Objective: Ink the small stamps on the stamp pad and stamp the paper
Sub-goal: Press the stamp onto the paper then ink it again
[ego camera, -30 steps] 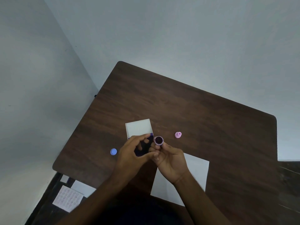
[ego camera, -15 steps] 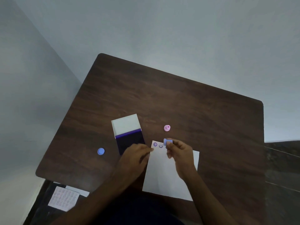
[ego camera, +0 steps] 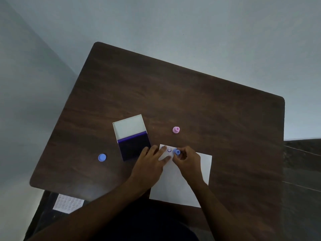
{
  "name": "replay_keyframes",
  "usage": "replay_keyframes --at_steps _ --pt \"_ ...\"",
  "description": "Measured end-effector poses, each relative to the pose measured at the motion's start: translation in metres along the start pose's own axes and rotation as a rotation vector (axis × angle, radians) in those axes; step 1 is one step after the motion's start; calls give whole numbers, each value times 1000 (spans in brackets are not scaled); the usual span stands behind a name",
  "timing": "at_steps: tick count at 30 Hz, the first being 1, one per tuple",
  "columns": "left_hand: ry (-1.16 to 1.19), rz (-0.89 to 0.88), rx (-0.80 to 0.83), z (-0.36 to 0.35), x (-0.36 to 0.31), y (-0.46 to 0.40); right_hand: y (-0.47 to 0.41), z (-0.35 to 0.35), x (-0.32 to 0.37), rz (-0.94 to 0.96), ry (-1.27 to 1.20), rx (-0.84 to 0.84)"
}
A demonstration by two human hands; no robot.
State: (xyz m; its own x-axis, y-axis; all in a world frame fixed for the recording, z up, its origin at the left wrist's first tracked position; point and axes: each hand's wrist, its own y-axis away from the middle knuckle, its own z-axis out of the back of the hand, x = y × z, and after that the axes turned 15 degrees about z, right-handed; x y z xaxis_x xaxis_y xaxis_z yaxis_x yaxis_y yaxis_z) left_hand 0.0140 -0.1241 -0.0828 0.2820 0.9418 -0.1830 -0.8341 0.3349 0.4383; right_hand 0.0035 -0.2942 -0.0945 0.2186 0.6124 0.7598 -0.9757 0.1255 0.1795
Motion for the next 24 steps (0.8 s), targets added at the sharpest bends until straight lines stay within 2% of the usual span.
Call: replay_keyframes --at_steps 11,24 --pt "-84 -7 29 -12 4 -6 -6 -1 -7 -1 22 37" --pt "-37 36 31 -11 1 -6 -6 0 -7 2 36 37"
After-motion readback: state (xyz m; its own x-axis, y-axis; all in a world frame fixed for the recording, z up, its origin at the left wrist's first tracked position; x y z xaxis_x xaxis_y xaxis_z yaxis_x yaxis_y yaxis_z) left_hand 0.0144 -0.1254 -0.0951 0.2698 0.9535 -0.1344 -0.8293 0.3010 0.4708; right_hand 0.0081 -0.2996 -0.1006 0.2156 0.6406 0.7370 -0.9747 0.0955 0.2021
